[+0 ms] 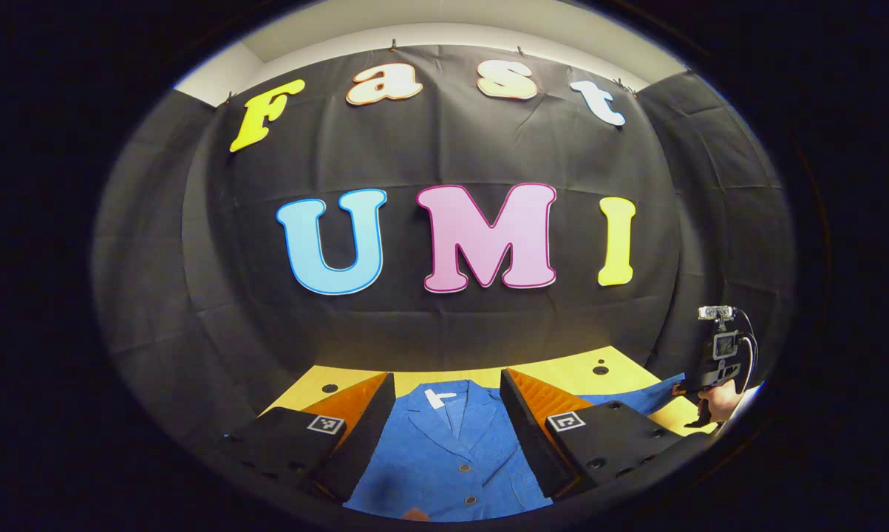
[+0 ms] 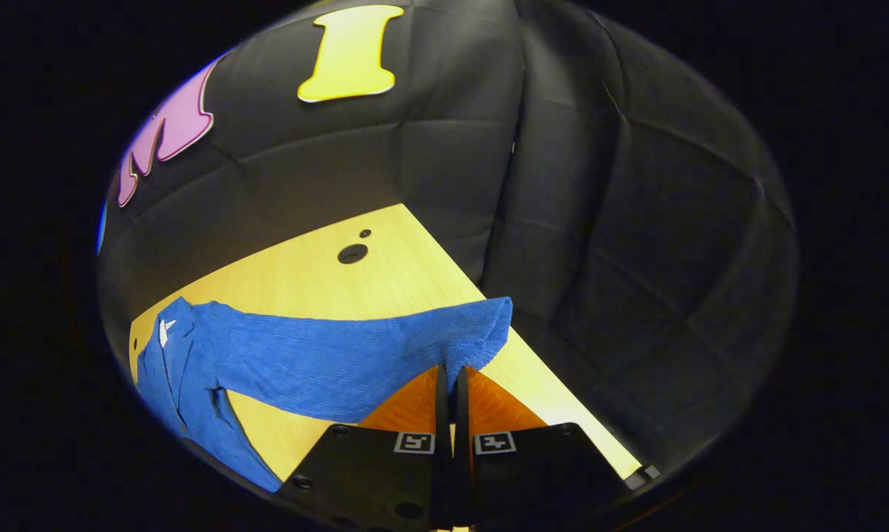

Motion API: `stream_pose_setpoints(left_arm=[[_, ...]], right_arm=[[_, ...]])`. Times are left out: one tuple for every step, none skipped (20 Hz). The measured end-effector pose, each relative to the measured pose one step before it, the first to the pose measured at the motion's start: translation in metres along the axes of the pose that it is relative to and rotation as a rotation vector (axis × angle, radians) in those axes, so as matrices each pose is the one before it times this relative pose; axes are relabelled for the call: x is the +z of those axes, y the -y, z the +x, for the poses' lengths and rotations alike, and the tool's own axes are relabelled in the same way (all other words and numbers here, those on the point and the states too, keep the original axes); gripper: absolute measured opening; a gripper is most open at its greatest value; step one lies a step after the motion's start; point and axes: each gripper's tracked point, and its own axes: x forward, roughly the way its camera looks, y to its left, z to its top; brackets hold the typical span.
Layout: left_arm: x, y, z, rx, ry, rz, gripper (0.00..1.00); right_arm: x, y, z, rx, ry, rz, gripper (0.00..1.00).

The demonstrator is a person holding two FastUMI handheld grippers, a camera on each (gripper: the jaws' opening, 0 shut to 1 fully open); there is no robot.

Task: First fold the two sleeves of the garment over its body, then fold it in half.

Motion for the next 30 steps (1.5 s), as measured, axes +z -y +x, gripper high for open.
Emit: stream_pose_setpoints(left_arm=[[-0.00006,-0.00966,-0.00629,0.00114,0.0135,-0.00559,0.82],[-0.00252,-0.01146,-0.00526,0.00196,0.00692,-0.00518,0.82],[-0.00179,-0.01244,-0.00574,0.00495,0.00239,-0.00521,0.82],[-0.00392,-0.01575,-0.00561,0.01063,0.00243,-0.00749,0.83],[-0.00243,-0.01791,-0.00704,0.01304,0.00207,-0.01188,0.83],[-0.00459,-0.01886,-0.00679,0.0146,-0.00226,-0.01677,0.82],[-0.00498,-0.02158,-0.0068,0.01816,-0.00469,-0.01807,0.82],[-0.00616,-0.02192,-0.00516,0.02272,-0.00646,-0.01533,0.82],[-0.00677,-0.02408,-0.00445,0.02717,-0.00113,-0.0064,0.82],[-0.00904,-0.02282,-0.00146,0.03116,-0.00094,0.00496,0.82],[-0.01085,-0.02376,0.00067,0.03485,-0.00974,0.01601,0.82],[-0.01289,-0.0217,0.0012,0.0311,-0.01443,0.01876,0.82],[-0.01012,-0.01931,0.0008,0.02295,-0.01039,0.01242,0.82],[-0.00908,-0.01714,0.00174,0.01823,-0.00651,-0.00085,0.82],[-0.00728,-0.01592,0.00164,0.01607,-0.01182,-0.01522,0.82],[-0.00843,-0.01399,0.00296,0.01745,-0.01756,-0.02383,0.82],[-0.00893,-0.01454,0.00263,0.01756,-0.0222,-0.02879,0.83],[-0.00988,-0.01347,0.00165,0.01983,-0.02346,-0.02547,0.82],[-0.00873,-0.01647,0.0001,0.02683,-0.02166,-0.01927,0.82],[-0.0058,-0.0135,0.0,0.02623,-0.01049,-0.00491,0.82],[-0.00417,-0.01342,0.00221,0.02839,-0.00397,0.00819,0.82],[-0.00582,-0.01075,0.00105,0.02512,-0.00813,0.02008,0.82],[-0.00562,-0.00846,0.00331,0.01633,-0.00786,0.02297,0.82],[-0.00506,-0.00638,0.00064,0.00885,-0.00575,0.0166,0.82],[-0.00325,-0.00398,0.00381,-0.00047,-0.00449,0.00732,0.83],[-0.00204,-0.00031,0.00554,-0.00941,-0.00567,-0.00484,0.83],[-0.00441,0.002,0.00644,-0.01565,-0.00736,-0.01124,0.82],[-0.0061,0.0039,0.00634,-0.02218,-0.00485,-0.00693,0.82],[-0.00568,0.0023,0.00834,-0.01316,-0.01168,-0.00588,0.82],[-0.00994,-0.00102,0.0117,-0.00315,-0.02524,-0.00969,0.82]], right_arm=[[0.0113,-0.008,-0.01113,0.00089,0.02644,-0.02648,0.05],[0.01215,-0.01176,-0.0132,0.00474,0.02601,-0.02158,0.05],[0.01115,-0.01321,-0.01542,0.00501,0.02039,-0.01936,0.05],[0.01257,-0.01366,-0.01315,0.00537,0.01451,-0.00989,0.05],[0.01413,-0.01856,-0.01582,0.01783,0.01261,0.00737,0.05],[0.01496,-0.01987,-0.01676,0.0218,0.0161,0.00995,0.05],[0.01458,-0.02366,-0.01539,0.02538,0.02427,-0.0007,0.05],[0.01662,-0.02524,-0.01289,0.02812,0.04136,-0.01179,0.04],[0.01584,-0.02599,-0.01025,0.02798,0.03065,-0.0154,0.05],[0.01212,-0.02719,-0.00701,0.02424,0.01746,-0.02034,0.04],[0.01491,-0.03179,-0.00573,0.03531,0.02467,-0.00832,0.04],[0.01364,-0.03587,-0.00254,0.04056,0.02198,0.00473,0.04],[0.00329,-0.03484,0.00295,0.03416,0.01137,-0.00536,0.04],[-0.00003,-0.03492,0.00456,0.04107,0.00723,-0.00851,0.04],[-0.00271,-0.03524,0.00353,0.04435,-0.00472,-0.0069,0.04],[-0.00785,-0.03568,0.00662,0.05106,-0.01564,0.00263,0.04],[-0.01194,-0.03038,0.00752,0.04233,-0.01914,0.00113,0.04],[-0.02005,-0.02801,0.01366,0.04309,-0.02994,-0.00365,0.05],[-0.02363,-0.02755,0.01857,0.04146,-0.03556,0.00065,0.04],[-0.02508,-0.02032,0.01377,0.03465,-0.03564,0.01228,0.04],[-0.02696,-0.01983,0.02036,0.03099,-0.03441,0.00599,0.04],[-0.02679,-0.01411,0.01815,0.01275,-0.0394,-0.00179,0.05],[-0.02159,-0.01194,0.01479,0.02539,-0.04056,0.00703,0.04],[-0.01695,-0.01032,0.01287,0.02371,-0.02313,0.00519,0.05],[-0.01722,-0.00815,0.01204,0.01872,-0.02406,0.00226,0.05],[-0.01625,-0.00661,0.00948,0.01569,-0.02553,0.00816,0.05],[-0.01643,-0.00405,0.01117,-0.00172,-0.02921,0.00629,0.05],[-0.01009,-0.00264,0.00665,0.00826,-0.02375,0.01101,0.04],[-0.00736,-0.00618,0.00491,0.01519,-0.01191,0.0109,0.05],[-0.00537,-0.00825,0.00374,0.02701,-0.0114,0.01841,0.06]])
